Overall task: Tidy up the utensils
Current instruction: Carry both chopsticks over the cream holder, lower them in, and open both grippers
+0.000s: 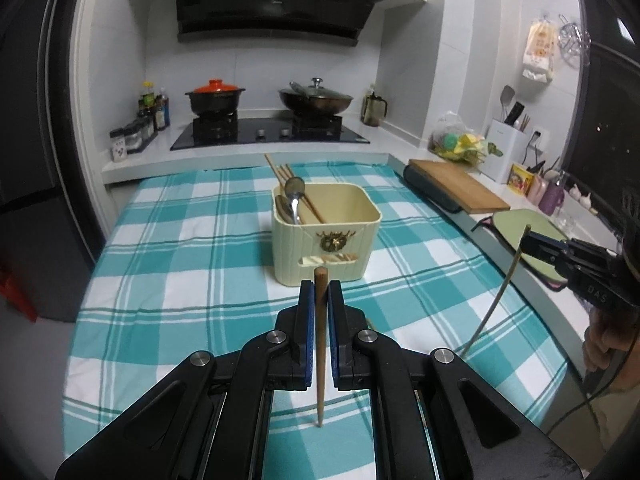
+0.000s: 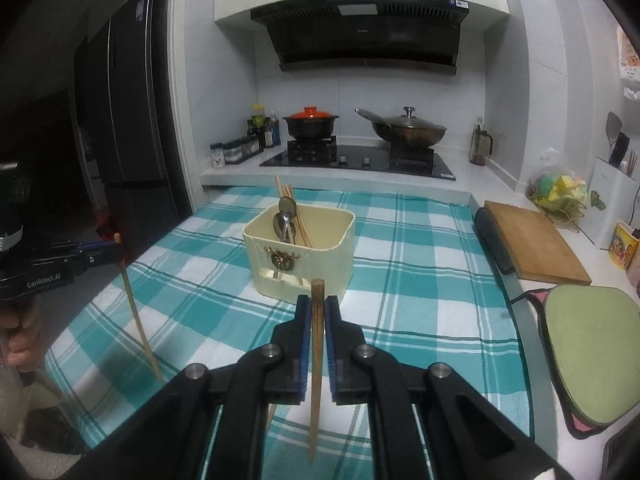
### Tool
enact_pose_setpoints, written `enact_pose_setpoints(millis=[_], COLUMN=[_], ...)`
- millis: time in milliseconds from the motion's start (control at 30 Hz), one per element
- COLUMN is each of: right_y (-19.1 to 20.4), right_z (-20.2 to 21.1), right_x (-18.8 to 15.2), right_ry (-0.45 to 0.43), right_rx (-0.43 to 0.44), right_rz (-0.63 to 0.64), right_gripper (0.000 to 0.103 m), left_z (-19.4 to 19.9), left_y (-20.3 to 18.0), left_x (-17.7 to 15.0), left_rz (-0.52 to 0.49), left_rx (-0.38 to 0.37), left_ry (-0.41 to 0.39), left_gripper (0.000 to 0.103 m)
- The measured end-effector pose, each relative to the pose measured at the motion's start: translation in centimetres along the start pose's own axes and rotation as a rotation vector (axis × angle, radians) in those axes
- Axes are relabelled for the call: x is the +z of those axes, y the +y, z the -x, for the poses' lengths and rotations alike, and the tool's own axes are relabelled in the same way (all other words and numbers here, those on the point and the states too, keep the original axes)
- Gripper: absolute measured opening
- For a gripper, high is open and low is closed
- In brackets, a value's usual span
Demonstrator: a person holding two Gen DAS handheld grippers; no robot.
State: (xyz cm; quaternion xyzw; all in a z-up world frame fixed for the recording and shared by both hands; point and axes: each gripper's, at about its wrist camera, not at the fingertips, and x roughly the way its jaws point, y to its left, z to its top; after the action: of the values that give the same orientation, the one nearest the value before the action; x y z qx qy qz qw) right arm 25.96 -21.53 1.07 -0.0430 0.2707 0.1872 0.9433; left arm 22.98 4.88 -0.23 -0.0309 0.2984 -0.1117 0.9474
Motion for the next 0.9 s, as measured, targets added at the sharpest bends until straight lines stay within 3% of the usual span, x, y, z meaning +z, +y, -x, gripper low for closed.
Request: enact_pose_setpoints(millis=[367,900], right_y=[1.8,1.4], right_z=[4.2,3.8], right_x=[0.8,2.8], right_ry=[-0.134,-0.145], right_rx=[-0.025,-0.009], right_rz=[0.002,-0.009], right_gripper=[0.007,0.007], left_z=[2.6,2.1], left_y=[-0.5,0.9], left_x=[0.6,3.2], left_rz=[0.023,0.05], left_rx=[-0.026,-0.03], left_ry=[-0.053,-0.062], left_gripper=[0.004,0.004])
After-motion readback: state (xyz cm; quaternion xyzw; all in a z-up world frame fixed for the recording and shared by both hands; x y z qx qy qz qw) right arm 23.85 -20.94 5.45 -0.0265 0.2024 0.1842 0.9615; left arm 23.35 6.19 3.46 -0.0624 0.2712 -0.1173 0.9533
